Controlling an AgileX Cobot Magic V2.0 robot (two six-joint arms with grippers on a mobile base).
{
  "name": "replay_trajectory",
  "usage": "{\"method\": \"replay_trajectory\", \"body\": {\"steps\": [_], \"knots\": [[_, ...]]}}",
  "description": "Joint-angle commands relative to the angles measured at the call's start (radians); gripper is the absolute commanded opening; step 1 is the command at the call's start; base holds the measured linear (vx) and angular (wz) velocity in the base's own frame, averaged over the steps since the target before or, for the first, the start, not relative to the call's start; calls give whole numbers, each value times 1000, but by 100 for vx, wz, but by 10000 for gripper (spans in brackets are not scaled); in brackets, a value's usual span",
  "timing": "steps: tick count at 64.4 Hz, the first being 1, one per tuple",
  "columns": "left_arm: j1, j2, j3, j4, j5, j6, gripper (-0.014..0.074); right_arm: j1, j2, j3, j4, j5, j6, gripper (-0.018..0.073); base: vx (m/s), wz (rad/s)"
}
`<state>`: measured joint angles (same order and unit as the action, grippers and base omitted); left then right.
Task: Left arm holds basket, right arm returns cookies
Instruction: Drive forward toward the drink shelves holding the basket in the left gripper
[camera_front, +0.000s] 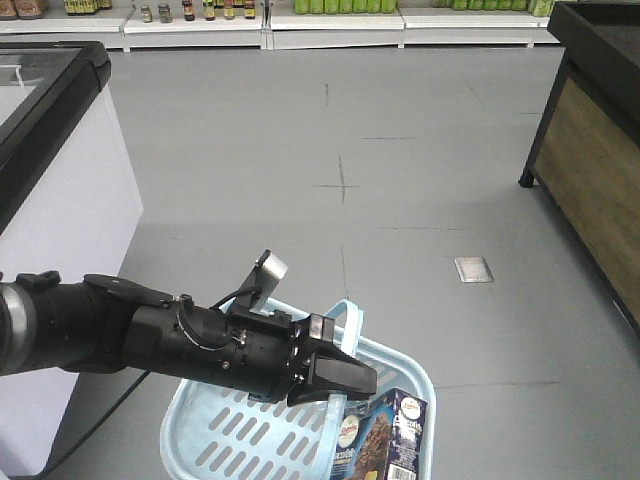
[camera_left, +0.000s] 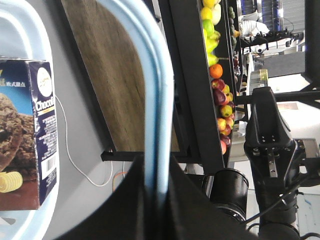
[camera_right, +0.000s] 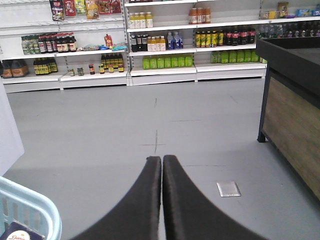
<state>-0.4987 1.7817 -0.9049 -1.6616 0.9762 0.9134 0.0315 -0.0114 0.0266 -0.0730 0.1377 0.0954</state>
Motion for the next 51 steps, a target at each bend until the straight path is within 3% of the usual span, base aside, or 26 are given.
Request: {"method": "replay_trajectory", "body": {"steps": [1,51], "knots": [[-1,-55,-26,-74,73,8,-8,1,-10,2,-4,-74,-6,-9,33,5],[-1,-55,-26,-74,73,8,-8,1,-10,2,-4,-74,-6,-9,34,1]]}}
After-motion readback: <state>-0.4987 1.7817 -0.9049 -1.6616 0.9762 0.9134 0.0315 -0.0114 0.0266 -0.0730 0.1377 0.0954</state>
